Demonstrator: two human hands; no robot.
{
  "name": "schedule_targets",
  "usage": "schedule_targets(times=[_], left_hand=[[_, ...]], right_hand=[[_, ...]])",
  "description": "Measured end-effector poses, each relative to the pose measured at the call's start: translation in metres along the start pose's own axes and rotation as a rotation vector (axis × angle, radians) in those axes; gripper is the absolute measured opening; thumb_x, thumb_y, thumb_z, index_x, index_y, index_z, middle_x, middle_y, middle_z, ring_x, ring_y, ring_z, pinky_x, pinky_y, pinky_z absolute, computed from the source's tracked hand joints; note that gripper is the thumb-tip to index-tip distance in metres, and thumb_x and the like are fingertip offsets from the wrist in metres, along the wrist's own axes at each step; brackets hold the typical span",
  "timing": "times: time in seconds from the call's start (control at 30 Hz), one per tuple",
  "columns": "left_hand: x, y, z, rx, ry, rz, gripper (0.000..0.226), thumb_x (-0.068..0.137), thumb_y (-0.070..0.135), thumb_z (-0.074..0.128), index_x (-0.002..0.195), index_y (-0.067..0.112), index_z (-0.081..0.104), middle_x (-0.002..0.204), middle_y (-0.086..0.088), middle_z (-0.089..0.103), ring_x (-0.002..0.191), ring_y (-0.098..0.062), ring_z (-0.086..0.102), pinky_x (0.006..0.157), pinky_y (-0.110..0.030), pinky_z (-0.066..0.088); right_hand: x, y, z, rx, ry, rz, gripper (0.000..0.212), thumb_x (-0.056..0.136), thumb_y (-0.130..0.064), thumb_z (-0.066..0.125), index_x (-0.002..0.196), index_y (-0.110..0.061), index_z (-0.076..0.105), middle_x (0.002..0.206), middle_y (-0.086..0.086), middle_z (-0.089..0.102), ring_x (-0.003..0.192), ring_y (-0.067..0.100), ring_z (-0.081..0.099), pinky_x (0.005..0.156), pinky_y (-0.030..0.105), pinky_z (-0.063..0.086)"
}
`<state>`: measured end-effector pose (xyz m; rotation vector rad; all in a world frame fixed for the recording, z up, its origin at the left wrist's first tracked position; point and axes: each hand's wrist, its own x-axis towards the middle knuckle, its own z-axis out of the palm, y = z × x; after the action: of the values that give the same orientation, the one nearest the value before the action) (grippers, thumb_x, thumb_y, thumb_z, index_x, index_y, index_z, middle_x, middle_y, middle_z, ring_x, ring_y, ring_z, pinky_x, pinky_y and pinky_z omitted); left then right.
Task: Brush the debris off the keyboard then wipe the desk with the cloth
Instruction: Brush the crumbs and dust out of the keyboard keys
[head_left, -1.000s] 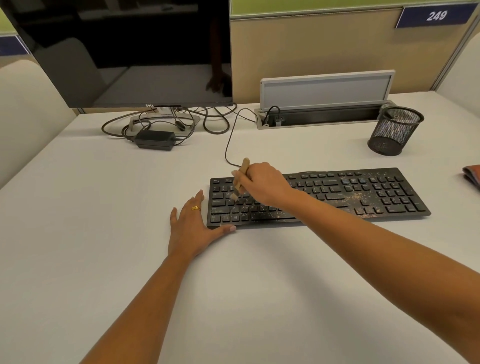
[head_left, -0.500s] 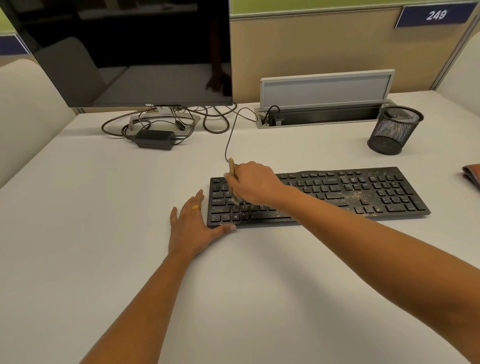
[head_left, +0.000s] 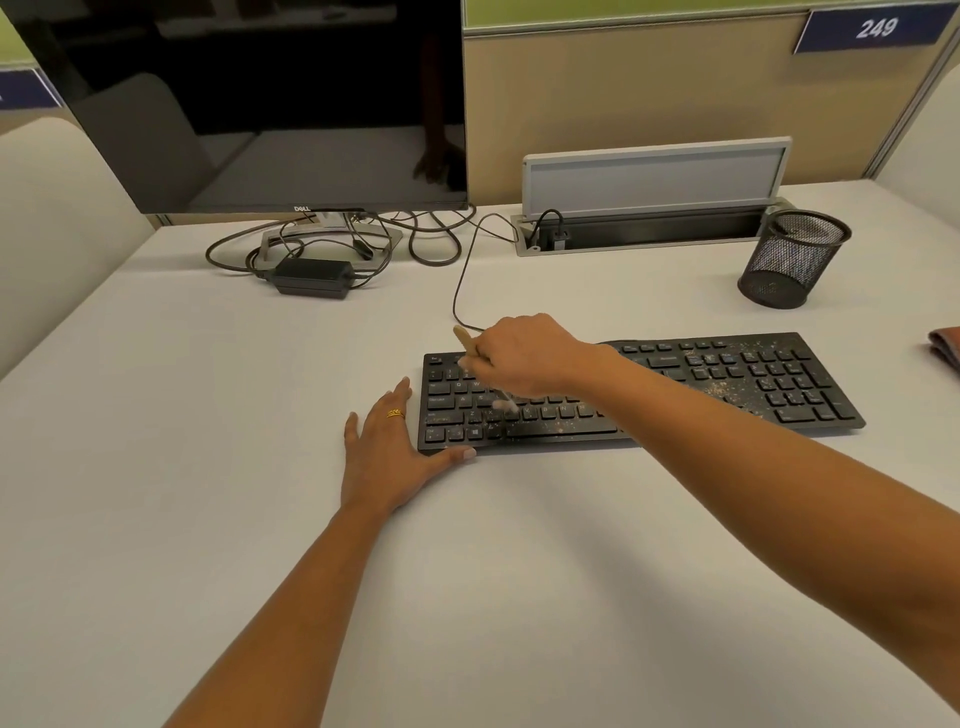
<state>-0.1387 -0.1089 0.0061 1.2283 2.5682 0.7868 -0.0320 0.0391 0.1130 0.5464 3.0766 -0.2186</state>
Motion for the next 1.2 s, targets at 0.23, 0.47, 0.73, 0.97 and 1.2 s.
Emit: schedule_targets(times=[0.23, 0.47, 0.73, 0.97, 1.2], left_hand=[[0.000, -0.002, 0.000, 0.006, -0.001, 0.001, 0.127, 0.049, 0.084, 0.051, 0.152, 0.020, 0.015, 0.154, 0.004, 0.031, 0.143, -0.011, 0.023, 0.119, -0.042, 0.001], [0.001, -0.003, 0.001, 0.003, -0.002, -0.001, 0.126, 0.049, 0.084, 0.053, 0.152, 0.020, 0.015, 0.153, 0.005, 0.031, 0.143, -0.011, 0.023, 0.119, -0.042, 0.000], [0.002, -0.004, 0.003, 0.004, 0.004, -0.002, 0.126, 0.050, 0.084, 0.053, 0.152, 0.021, 0.014, 0.154, 0.005, 0.031, 0.143, -0.010, 0.022, 0.119, -0.041, 0.000], [0.001, -0.003, 0.002, -0.006, 0.000, -0.001, 0.126, 0.049, 0.084, 0.053, 0.152, 0.020, 0.015, 0.154, 0.004, 0.031, 0.143, -0.011, 0.022, 0.119, -0.042, -0.001], [0.001, -0.004, 0.002, -0.011, 0.004, -0.006, 0.126, 0.049, 0.085, 0.053, 0.152, 0.021, 0.015, 0.154, 0.005, 0.031, 0.143, -0.011, 0.022, 0.119, -0.042, 0.000]], right_hand=[[-0.002, 0.006, 0.012, 0.324, 0.146, 0.086, 0.044, 0.100, -0.040, 0.032, 0.081, -0.015, 0.062, 0.080, 0.001, 0.062, 0.073, 0.017, 0.052, 0.067, 0.028, 0.035], [-0.003, 0.006, 0.013, 0.277, 0.082, 0.096, 0.045, 0.101, -0.036, 0.032, 0.084, -0.011, 0.065, 0.080, 0.003, 0.064, 0.078, 0.022, 0.059, 0.073, 0.033, 0.044], [0.003, -0.002, 0.022, 0.272, 0.241, 0.171, 0.051, 0.101, -0.038, 0.029, 0.092, -0.004, 0.066, 0.087, 0.010, 0.069, 0.082, 0.027, 0.062, 0.072, 0.034, 0.045], [0.003, -0.009, 0.024, 0.161, 0.110, 0.058, 0.044, 0.102, -0.034, 0.025, 0.087, -0.008, 0.058, 0.089, 0.009, 0.065, 0.077, 0.024, 0.055, 0.067, 0.031, 0.038], [0.005, -0.005, 0.018, 0.158, 0.219, 0.035, 0.049, 0.101, -0.040, 0.025, 0.086, -0.010, 0.061, 0.079, 0.004, 0.062, 0.077, 0.021, 0.056, 0.064, 0.029, 0.036]])
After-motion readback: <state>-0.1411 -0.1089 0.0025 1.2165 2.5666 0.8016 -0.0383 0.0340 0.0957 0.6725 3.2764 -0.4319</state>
